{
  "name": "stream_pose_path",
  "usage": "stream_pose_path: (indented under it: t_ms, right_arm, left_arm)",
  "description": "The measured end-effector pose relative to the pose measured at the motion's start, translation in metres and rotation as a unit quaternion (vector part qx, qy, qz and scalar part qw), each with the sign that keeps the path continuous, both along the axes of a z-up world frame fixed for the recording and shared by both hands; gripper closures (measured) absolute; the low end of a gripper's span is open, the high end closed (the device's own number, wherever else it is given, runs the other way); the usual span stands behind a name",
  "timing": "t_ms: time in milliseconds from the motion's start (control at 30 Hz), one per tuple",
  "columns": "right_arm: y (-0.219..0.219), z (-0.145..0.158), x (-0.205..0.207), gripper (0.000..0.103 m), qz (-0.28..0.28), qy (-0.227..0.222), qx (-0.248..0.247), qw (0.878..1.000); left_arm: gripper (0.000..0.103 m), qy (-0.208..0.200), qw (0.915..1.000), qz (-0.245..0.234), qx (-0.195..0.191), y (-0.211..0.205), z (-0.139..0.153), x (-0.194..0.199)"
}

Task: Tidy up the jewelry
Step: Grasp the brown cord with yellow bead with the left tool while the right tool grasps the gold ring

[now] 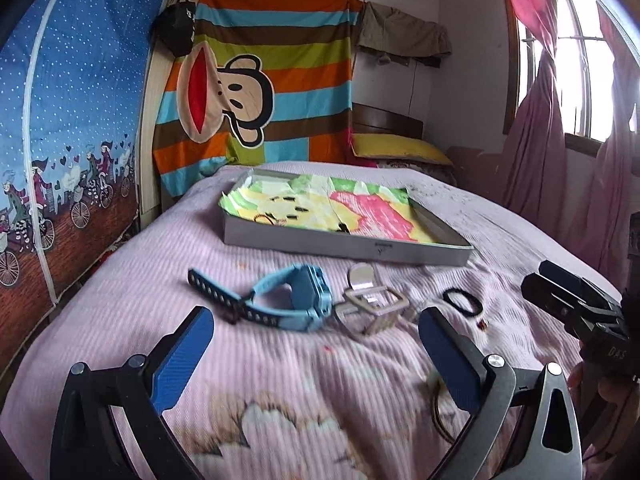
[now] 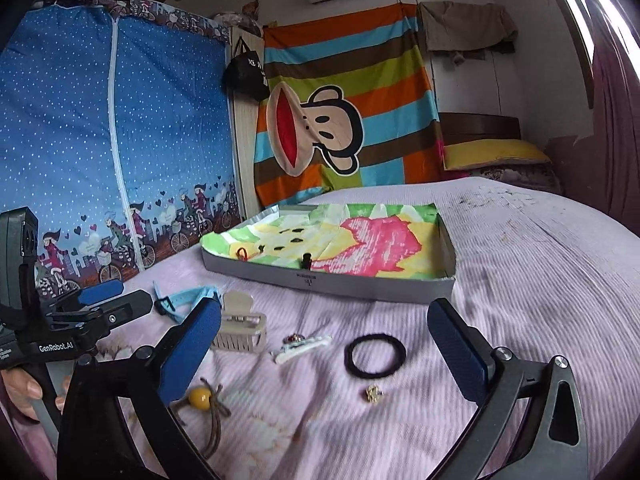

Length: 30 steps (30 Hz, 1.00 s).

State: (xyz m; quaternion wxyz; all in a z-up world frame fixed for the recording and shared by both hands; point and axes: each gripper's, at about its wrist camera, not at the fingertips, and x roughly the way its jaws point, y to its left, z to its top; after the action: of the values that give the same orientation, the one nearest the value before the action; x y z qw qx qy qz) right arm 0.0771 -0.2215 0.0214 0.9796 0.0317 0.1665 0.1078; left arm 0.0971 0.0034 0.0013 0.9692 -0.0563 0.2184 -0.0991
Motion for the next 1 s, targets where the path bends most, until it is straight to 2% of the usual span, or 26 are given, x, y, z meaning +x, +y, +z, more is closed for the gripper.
stream_pose_path:
  t_ms: [367,633,900,1000]
  right_arm:
    - [-0.009,-0.024,-0.004,0.002,0.004,0.045,-0.025,0.999]
    - [-0.016,-0.041,0.011,0.005,0.010,0.087,-0.017,0.996]
    - [-0.015,-0.060,0.027,0.039,0.018,0.133,-0.019,0.991]
    - [-0.014,-0.063,0.030,0.042,0.021,0.139,-0.020,0.990]
  left_arm:
    - [0.000,0.037,0.9969,-0.062,0.031,-0.018,-0.019,-0.009]
    - [0.003,0.059,0.9919,-0.111,0.016,-0.024,-0.021,-0.007]
    - [0.028,0.066,0.9840,-0.161,0.039,-0.042,-0.021,-0.009]
    - [0.035,0.066,0.9811,-0.177,0.042,-0.048,-0.022,-0.009]
